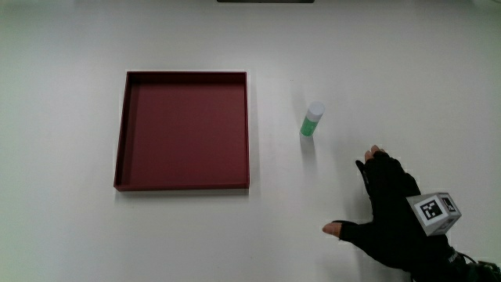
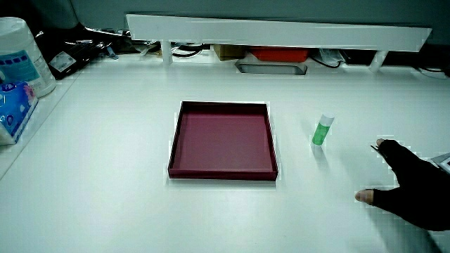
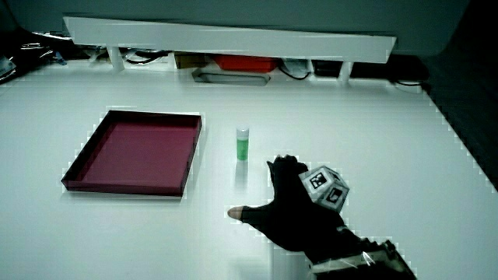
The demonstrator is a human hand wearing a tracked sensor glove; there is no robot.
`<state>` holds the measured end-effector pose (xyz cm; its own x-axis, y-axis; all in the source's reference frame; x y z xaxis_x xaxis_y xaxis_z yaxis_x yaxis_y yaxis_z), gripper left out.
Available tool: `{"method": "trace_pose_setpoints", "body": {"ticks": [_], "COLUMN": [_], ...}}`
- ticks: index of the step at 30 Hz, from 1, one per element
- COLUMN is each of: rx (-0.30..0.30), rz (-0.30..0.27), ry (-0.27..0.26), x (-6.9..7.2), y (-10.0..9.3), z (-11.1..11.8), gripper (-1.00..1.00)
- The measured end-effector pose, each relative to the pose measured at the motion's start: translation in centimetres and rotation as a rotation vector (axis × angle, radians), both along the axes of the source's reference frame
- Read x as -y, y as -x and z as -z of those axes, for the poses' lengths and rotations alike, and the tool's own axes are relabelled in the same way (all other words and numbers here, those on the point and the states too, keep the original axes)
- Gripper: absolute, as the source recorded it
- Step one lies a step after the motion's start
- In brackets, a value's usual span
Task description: Pick glue stick
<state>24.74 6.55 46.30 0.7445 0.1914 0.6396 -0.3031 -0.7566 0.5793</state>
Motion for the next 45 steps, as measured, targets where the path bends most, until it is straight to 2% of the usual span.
{"method": "trace_pose_setpoints", "body": {"ticks": [1, 5, 6, 8, 9, 12, 14, 16, 17, 18, 22, 24, 25, 28, 29, 31, 32, 36, 38, 39, 40, 41, 42, 43, 44, 45], "rx": [0.017, 0.040, 0.045, 0.064, 0.080, 0.126, 0.080, 0.103, 0.096, 0.123, 0.150, 0.162, 0.147, 0.190, 0.205, 0.204, 0.229, 0.251, 0.250, 0.224, 0.265, 0.230, 0.287, 0.297, 0.243, 0.321], "rz": [0.013, -0.031, -0.018, -0.054, -0.053, -0.082, -0.097, -0.113, -0.111, -0.113, -0.139, -0.146, -0.152, -0.166, -0.171, -0.191, -0.201, -0.214, -0.230, -0.244, -0.235, -0.258, -0.234, -0.241, -0.242, -0.262], "ry": [-0.027, -0.002, -0.030, -0.003, -0.018, -0.015, 0.020, 0.023, 0.032, 0.018, 0.041, 0.049, 0.061, 0.056, 0.051, 0.074, 0.068, 0.052, 0.070, -0.036, 0.074, -0.029, 0.062, 0.067, 0.040, 0.059], "x": [0.3, 1.5, 1.8, 2.3, 2.6, 3.4, 3.9, 4.5, 4.8, 5.1, 6.0, 6.4, 6.6, 7.3, 7.5, 7.8, 8.0, 8.6, 8.7, 8.8, 8.8, 8.9, 8.8, 8.8, 8.8, 8.8], "y": [-0.1, -0.1, -0.2, -0.2, -0.3, -0.3, -0.2, 0.1, 0.2, 0.2, 0.7, 1.1, 1.2, 1.5, 1.7, 2.0, 2.2, 2.5, 2.7, 2.8, 2.9, 2.9, 2.9, 3.0, 3.2, 3.1], "z": [-0.4, -0.6, -0.8, -1.1, -1.4, -2.1, -2.3, -2.6, -2.7, -3.1, -3.6, -3.9, -4.1, -4.9, -5.2, -5.5, -5.6, -6.8, -6.9, -7.1, -7.3, -7.6, -7.9, -7.9, -7.8, -8.1], "gripper": [0.00, 0.00, 0.00, 0.00, 0.00, 0.00, 0.00, 0.00, 0.00, 0.00, 0.00, 0.00, 0.00, 0.00, 0.00, 0.00, 0.00, 0.00, 0.00, 0.00, 0.00, 0.00, 0.00, 0.00, 0.00, 0.00]}}
